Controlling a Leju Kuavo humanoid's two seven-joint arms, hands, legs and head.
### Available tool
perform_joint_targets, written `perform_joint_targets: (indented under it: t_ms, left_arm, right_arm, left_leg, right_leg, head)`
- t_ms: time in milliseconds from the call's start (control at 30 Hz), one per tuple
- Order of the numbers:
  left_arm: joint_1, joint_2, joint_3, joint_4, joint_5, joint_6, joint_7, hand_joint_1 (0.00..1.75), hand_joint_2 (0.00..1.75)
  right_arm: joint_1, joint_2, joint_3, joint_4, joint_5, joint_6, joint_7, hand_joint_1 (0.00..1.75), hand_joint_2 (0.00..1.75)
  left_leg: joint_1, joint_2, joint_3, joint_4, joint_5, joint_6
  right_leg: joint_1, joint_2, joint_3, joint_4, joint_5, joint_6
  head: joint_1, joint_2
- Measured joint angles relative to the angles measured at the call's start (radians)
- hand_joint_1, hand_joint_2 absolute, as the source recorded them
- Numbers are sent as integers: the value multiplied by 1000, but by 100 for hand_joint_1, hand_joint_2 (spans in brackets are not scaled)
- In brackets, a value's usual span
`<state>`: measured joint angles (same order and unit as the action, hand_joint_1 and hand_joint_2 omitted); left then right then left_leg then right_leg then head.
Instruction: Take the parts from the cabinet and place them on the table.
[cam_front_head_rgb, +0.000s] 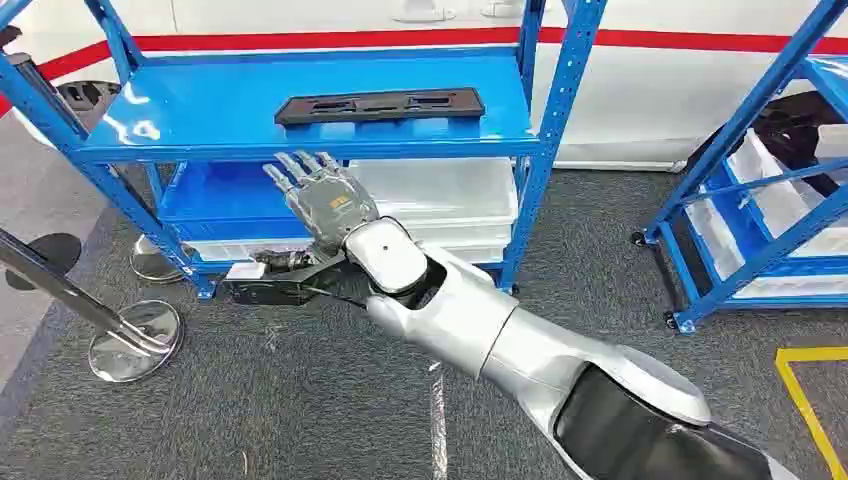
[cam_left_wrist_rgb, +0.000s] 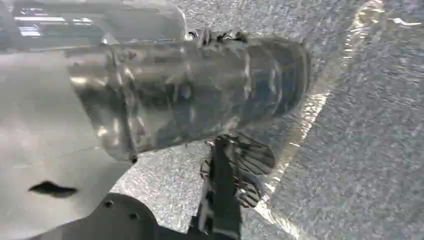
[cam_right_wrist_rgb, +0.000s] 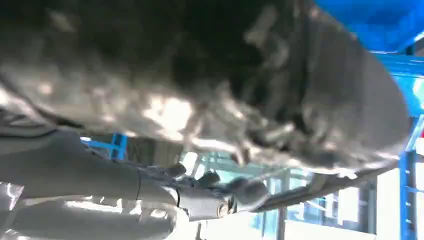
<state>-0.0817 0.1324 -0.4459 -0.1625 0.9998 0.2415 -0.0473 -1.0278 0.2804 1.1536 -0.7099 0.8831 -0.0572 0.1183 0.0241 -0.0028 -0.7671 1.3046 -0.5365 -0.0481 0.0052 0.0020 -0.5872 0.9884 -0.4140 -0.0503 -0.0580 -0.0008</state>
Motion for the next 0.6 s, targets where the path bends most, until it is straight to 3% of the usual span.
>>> perform_joint_targets:
  t_ms: [33, 100, 133, 167, 200, 300, 367, 400, 433, 467, 500, 533, 567, 600]
  left_arm:
    - [0, 0, -2, 0, 5, 1, 2, 0, 0]
    - [0, 2, -2, 0, 15, 5, 5, 0, 0]
    - [-1, 3, -2, 0, 18, 6, 7, 0, 0]
    - [-2, 3, -3, 0, 18, 6, 8, 0, 0]
    - [-3, 3, -4, 0, 18, 7, 9, 0, 0]
    - [-1, 3, -5, 0, 18, 10, 13, 0, 0]
    - [-1, 2, -5, -2, 17, 13, 12, 0, 0]
    - [-1, 2, -5, -2, 17, 15, 12, 0, 0]
    - [-1, 2, -5, -2, 17, 15, 12, 0, 0]
    - [-1, 2, -6, -2, 17, 16, 12, 0, 0]
    - [-1, 2, -6, -2, 17, 16, 13, 0, 0]
    - [-1, 2, -8, -2, 17, 18, 13, 0, 0]
    - [0, 2, -9, -3, 17, 20, 14, 0, 0]
    - [0, 2, -10, -3, 17, 23, 14, 0, 0]
  right_arm:
    - [-2, 0, 5, -4, 3, 0, -3, 0, 0]
    - [-9, 2, 7, -8, 8, 0, -10, 0, 0]
    - [-14, 3, 7, -8, 11, 0, -13, 0, 0]
    - [-18, 3, 7, -10, 11, 0, -14, 0, 0]
    - [-18, 3, 7, -11, 13, 0, -16, 0, 0]
    - [-19, 3, 8, -11, 14, 1, -18, 0, 0]
    - [-20, 3, 8, -16, 14, 1, -18, 0, 0]
    - [-21, 3, 8, -17, 14, 2, -19, 0, 0]
    - [-20, 3, 8, -19, 14, 4, -20, 0, 0]
    - [-17, 3, 8, -19, 14, 6, -20, 0, 0]
    - [-14, 3, 8, -19, 13, 10, -20, 0, 0]
    - [-10, 2, 8, -19, 10, 11, -20, 0, 0]
    - [-10, 2, 8, -19, 10, 13, -20, 0, 0]
    - [-11, 3, 8, -19, 9, 13, -23, 0, 0]
  left_leg:
    - [2, 1, 20, -55, 43, -1]
    - [3, 1, 93, -211, 130, -2]
    - [3, 4, 128, -284, 131, -1]
    - [-6, 0, 136, -288, 123, 8]
    - [-3, -4, 132, -285, 125, 22]
    - [-4, -5, 133, -282, 120, 37]
    - [2, -4, 147, -288, 116, 50]
    - [3, -3, 151, -290, 114, 53]
    - [2, -3, 152, -290, 112, 56]
    - [2, -3, 152, -289, 111, 57]
    - [1, -3, 153, -289, 109, 58]
    - [0, -4, 156, -289, 106, 58]
    - [0, -6, 161, -289, 102, 58]
    - [-3, -7, 167, -289, 99, 56]
  right_leg:
    - [0, 2, 1, 6, -5, 2]
    - [-4, 5, 2, 20, -18, 10]
    - [-2, 4, 1, 30, -29, 18]
    - [4, 6, -4, 36, -34, 24]
    - [5, 6, -5, 37, -36, 28]
    - [5, 4, 0, 38, -41, 35]
    - [2, 3, -8, 70, -66, 48]
    - [1, 2, -38, 134, -98, 52]
    - [-1, 2, -87, 225, -135, 55]
    - [-3, 2, -132, 301, -159, 56]
    - [-4, 2, -158, 341, -166, 56]
    - [-3, 2, -178, 354, -151, 54]
    - [-2, 2, -167, 311, -110, 48]
    - [1, 3, -136, 235, -60, 40]
  head:
    - [0, 0]
    - [0, 0]
    - [0, 0]
    - [-3, 0]
    - [-2, 0]
    - [0, 0]
    - [4, 0]
    - [6, 0]
    - [6, 0]
    - [6, 0]
    - [6, 0]
    - [5, 0]
    - [7, 0]
    - [8, 0]
